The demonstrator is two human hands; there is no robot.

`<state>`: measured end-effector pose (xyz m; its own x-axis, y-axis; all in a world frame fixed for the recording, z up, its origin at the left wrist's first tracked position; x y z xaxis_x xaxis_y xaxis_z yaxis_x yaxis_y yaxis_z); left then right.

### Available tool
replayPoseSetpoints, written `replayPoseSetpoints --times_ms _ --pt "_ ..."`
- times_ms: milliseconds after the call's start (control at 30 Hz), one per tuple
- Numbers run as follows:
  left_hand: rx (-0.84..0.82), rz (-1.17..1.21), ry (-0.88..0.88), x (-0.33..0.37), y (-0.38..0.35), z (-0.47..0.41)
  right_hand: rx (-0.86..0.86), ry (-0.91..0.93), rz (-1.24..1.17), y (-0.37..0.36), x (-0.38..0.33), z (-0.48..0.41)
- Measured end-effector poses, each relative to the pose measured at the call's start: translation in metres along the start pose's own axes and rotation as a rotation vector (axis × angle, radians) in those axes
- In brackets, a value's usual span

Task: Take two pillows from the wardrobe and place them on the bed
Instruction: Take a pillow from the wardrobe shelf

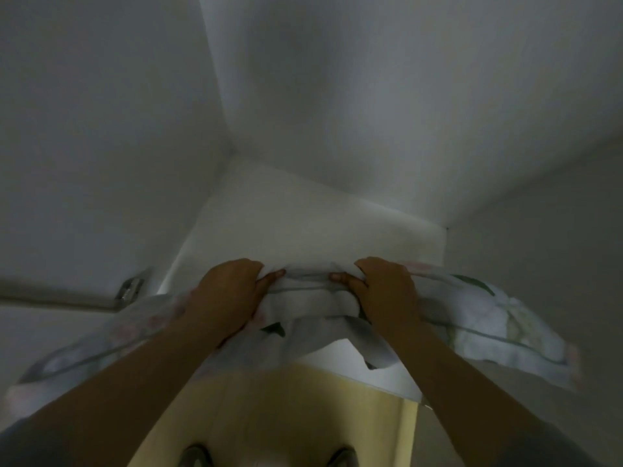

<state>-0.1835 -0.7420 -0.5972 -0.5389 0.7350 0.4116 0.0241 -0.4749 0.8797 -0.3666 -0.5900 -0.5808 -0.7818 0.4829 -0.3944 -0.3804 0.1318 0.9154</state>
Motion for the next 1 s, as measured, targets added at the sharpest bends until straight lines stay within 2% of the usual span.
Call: replayPoseSetpoints --times_ms 67,167,267,367,400,467,500,567,767,900,1000 --pt "0.044 0.021 -0.018 0.009 0.022 0.017 0.016 -0.02 -0.02 0.024 -0.018 0.014" --pt "0.08 0.098 0.073 0.024 0.067 0.047 0.055 -0.031 -0.053 0.061 -0.045 0.034" --pt "0.051 -0.053 -0.091 0.046 0.107 0.076 0.056 -0.028 -0.037 0.097 -0.072 0.051" --pt "0.077 0.021 -0.035 0.07 0.156 0.109 0.04 -0.023 -0.021 0.139 -0.101 0.068" --pt "0.152 0.055 -0.065 0.075 0.166 0.115 0.032 -0.026 -0.023 0.153 -0.109 0.073" --pt "0.169 0.085 0.027 0.087 0.193 0.134 0.034 -0.035 -0.04 0.18 -0.128 0.086" --pt "0.131 0.105 0.071 0.095 0.213 0.145 0.052 -0.038 -0.049 0.198 -0.14 0.093" --pt "0.115 0.083 0.051 0.111 0.242 0.164 0.083 -0.037 -0.08 0.229 -0.16 0.107" --pt "0.236 0.132 -0.034 0.144 0.339 0.219 0.214 -0.015 -0.165 0.33 -0.223 0.148" --pt "0.232 0.242 -0.045 0.173 0.404 0.252 0.356 -0.013 -0.159 0.389 -0.262 0.17" --pt "0.253 0.186 -0.086 0.194 0.445 0.271 0.454 -0.001 -0.174 0.427 -0.282 0.185"
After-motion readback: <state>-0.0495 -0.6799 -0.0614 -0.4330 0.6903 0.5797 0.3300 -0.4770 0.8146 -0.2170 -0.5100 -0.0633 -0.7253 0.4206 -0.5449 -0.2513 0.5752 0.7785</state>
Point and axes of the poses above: each hand's wrist, its own z-axis away from the middle knuckle, its own y-axis out of the back of the hand, x = y × z, the point moved 2 cm from there along -z, towards the middle knuckle, and after that the axes turned 1 degree about z, right-handed, at the moved point
